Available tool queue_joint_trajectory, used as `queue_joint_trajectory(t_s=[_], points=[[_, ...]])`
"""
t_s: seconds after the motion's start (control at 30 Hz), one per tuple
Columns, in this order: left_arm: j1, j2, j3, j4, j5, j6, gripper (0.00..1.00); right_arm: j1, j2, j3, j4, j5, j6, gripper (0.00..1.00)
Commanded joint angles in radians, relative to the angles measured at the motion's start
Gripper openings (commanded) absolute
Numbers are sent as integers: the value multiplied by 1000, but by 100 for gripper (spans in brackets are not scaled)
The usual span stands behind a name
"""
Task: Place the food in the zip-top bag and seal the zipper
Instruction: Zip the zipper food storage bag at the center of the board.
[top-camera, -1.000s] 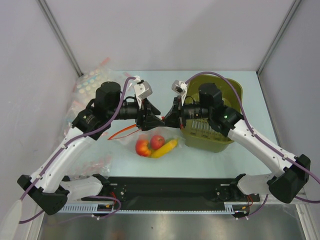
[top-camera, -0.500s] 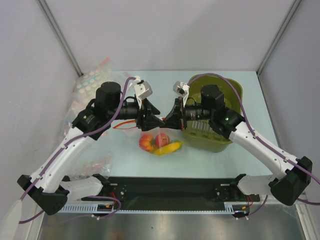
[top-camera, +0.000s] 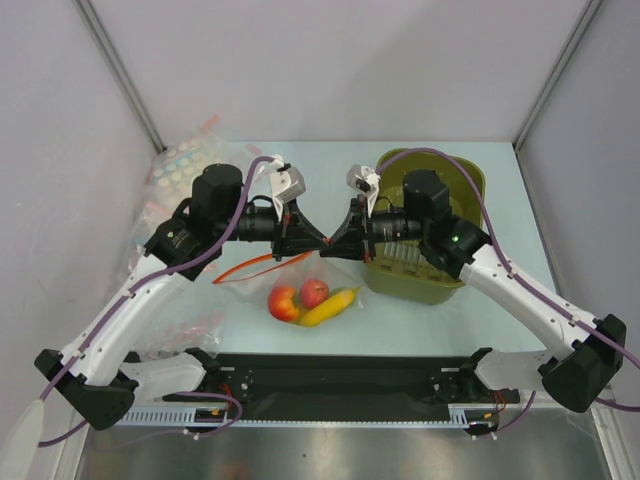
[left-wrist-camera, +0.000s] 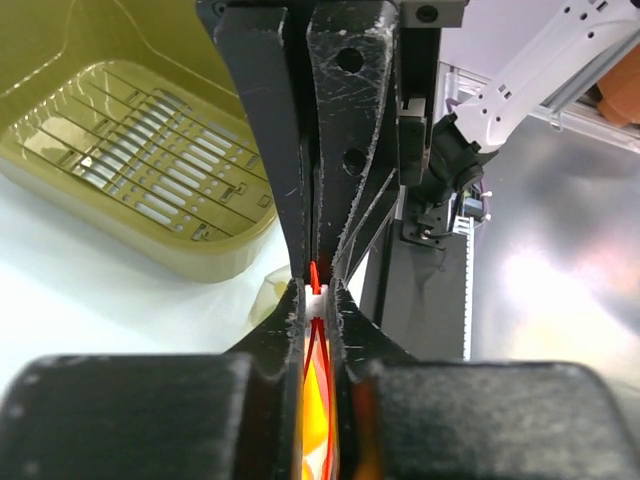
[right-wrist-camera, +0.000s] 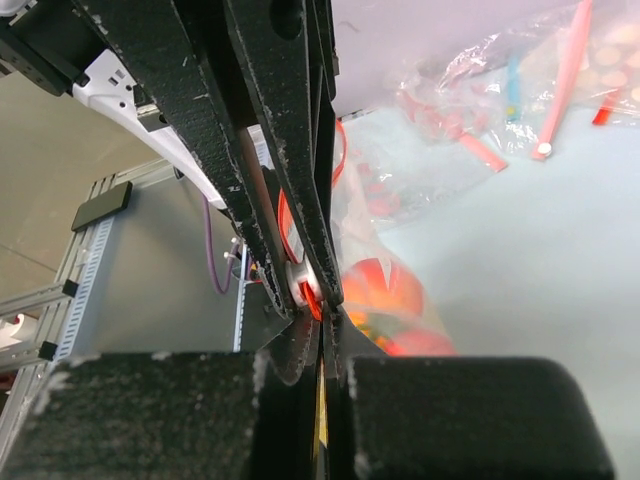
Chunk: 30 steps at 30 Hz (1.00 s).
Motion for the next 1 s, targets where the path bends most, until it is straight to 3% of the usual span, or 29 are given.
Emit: queue_joint_trajectory(t_s=[0.0, 0.3, 0.6, 0.73, 0.97], points=[[-2, -2, 5, 39, 33, 13, 0, -1, -49, 4, 55, -28, -17, 0], [-2, 5, 2, 52, 46, 0, 0, -154, -148, -108, 291, -106, 162, 0], [-2, 7, -1, 59, 51, -8, 0, -358, -217, -175, 407, -151, 321, 0], [-2, 4, -4, 56, 46, -7, 0, -433, -259, -195, 396, -57, 328, 0], [-2, -2, -7, 49, 36, -2, 0, -542, -414, -260, 266, 300, 270, 0]])
